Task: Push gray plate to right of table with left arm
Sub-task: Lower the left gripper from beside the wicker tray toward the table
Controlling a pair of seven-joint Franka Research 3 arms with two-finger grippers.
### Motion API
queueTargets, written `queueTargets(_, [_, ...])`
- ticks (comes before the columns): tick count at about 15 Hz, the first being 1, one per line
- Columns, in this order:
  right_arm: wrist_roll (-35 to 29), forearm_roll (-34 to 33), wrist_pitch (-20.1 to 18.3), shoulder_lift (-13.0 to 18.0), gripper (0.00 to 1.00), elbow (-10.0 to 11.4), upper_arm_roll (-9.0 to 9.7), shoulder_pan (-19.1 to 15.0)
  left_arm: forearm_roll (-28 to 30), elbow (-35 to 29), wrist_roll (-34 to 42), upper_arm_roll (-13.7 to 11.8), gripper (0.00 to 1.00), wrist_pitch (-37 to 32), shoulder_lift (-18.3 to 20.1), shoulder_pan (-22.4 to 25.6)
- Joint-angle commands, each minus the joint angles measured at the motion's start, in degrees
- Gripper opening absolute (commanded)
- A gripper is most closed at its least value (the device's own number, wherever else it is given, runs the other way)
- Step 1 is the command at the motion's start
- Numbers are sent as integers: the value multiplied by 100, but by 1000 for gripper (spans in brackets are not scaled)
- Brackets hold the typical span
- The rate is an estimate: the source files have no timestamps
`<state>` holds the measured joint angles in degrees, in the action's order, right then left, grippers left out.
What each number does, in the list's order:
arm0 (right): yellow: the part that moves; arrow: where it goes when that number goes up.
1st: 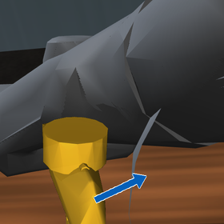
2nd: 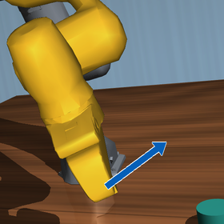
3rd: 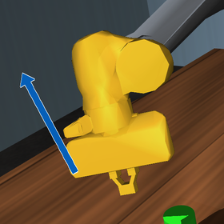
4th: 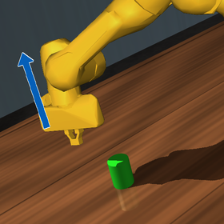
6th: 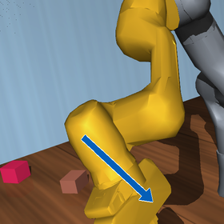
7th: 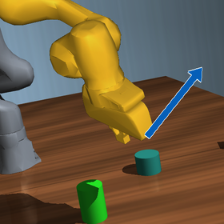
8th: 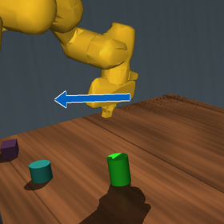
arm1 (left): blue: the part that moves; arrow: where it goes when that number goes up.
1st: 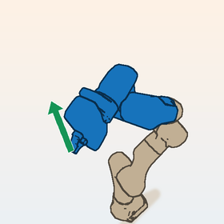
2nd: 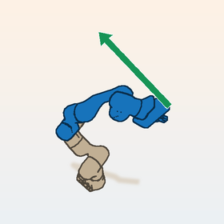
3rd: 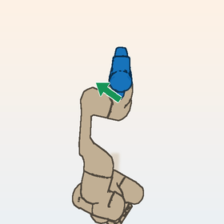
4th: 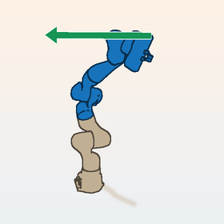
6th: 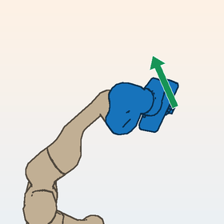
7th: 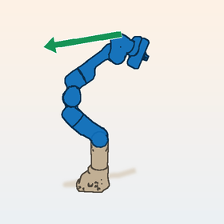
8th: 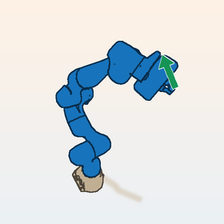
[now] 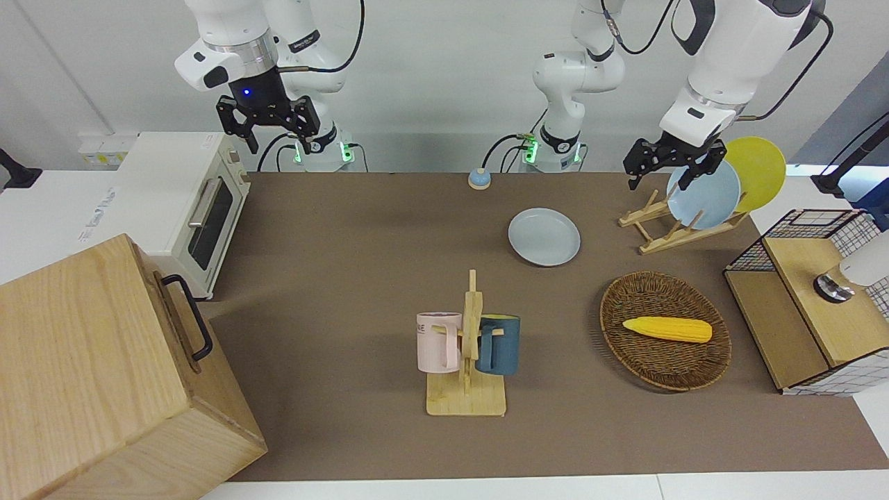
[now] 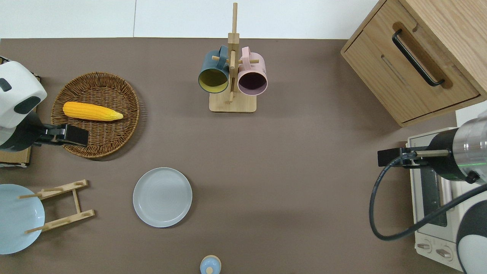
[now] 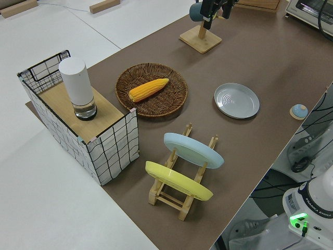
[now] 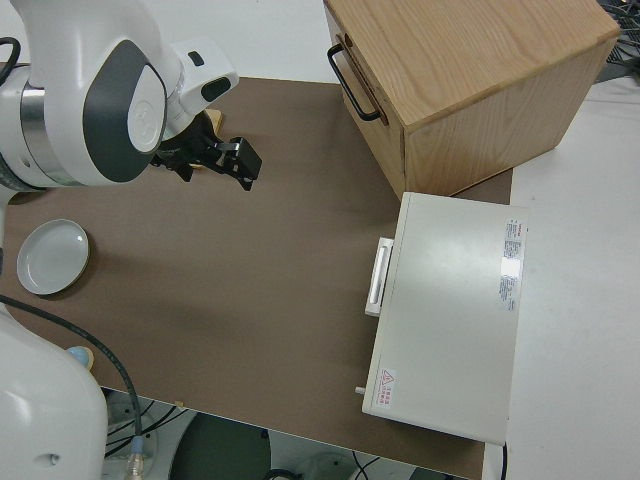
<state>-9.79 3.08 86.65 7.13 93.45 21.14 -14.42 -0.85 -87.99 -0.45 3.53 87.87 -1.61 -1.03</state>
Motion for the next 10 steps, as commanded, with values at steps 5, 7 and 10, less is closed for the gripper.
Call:
queueTargets(5, [-59, 123, -7, 157, 996, 156, 83, -140, -38, -86, 18, 78, 991, -121, 117, 138])
queueTargets(7, [-59, 123, 1, 157, 996, 156, 83, -140, -55, -86, 53, 87, 991, -191, 117, 138])
queueTargets(10, [-67, 123, 1, 157, 996, 156, 83, -140, -47, -104, 19, 148, 991, -314, 134, 138])
